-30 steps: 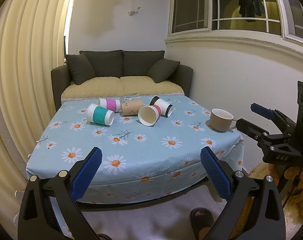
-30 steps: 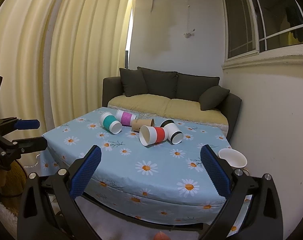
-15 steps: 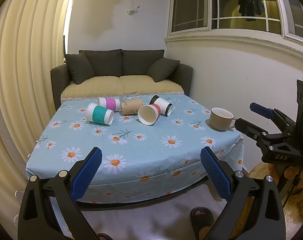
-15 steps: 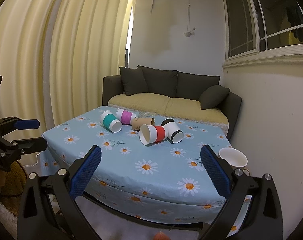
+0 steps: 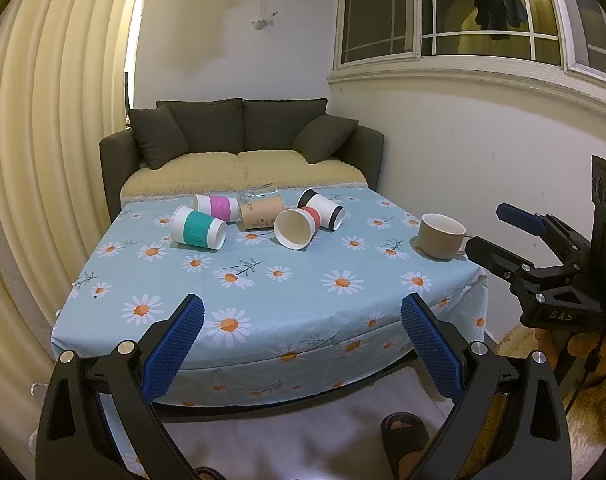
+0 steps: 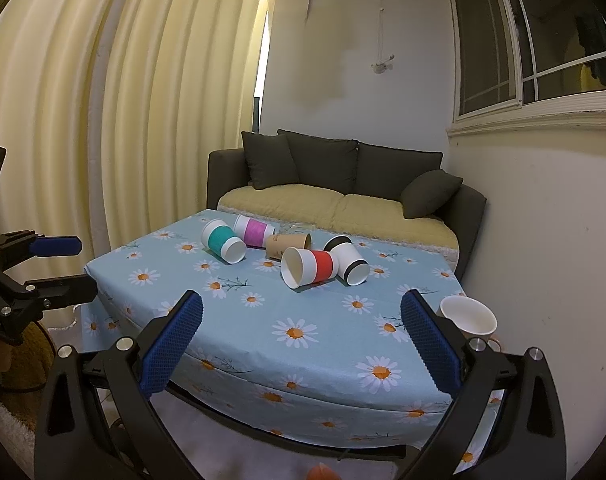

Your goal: Flip cup upright

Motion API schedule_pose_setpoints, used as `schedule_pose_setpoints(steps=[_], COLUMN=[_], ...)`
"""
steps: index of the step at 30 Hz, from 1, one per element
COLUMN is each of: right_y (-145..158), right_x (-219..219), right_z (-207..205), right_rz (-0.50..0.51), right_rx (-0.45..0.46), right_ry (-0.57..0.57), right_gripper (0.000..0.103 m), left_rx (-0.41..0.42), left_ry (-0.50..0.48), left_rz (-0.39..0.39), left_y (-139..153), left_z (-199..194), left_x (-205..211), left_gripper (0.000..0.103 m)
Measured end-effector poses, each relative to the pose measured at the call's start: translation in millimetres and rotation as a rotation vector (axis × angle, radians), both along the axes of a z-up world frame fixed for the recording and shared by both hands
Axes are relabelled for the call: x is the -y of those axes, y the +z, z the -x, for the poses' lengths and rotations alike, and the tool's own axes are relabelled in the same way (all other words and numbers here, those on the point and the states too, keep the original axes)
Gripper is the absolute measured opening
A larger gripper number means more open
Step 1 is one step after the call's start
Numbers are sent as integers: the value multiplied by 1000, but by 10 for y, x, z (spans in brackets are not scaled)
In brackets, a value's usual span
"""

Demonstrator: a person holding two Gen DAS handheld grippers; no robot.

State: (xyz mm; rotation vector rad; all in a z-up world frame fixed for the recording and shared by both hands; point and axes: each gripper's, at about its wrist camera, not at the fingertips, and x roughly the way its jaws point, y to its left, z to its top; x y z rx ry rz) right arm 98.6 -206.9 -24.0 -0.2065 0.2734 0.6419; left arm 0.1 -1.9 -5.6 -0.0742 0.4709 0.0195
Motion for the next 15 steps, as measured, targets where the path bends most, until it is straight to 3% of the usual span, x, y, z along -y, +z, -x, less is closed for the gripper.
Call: schedule_pose_setpoints(steps=[15], right_y=[21], right_x=[12], right_z=[13], right_rz=[-1], right_rx=[-1], right_ry=[5], right_gripper=[98], left_rx=[-9], left_ry=[2], left_rz=[-2], left_y=[8], left_z=[-22], left_x=[25], left_gripper=[96])
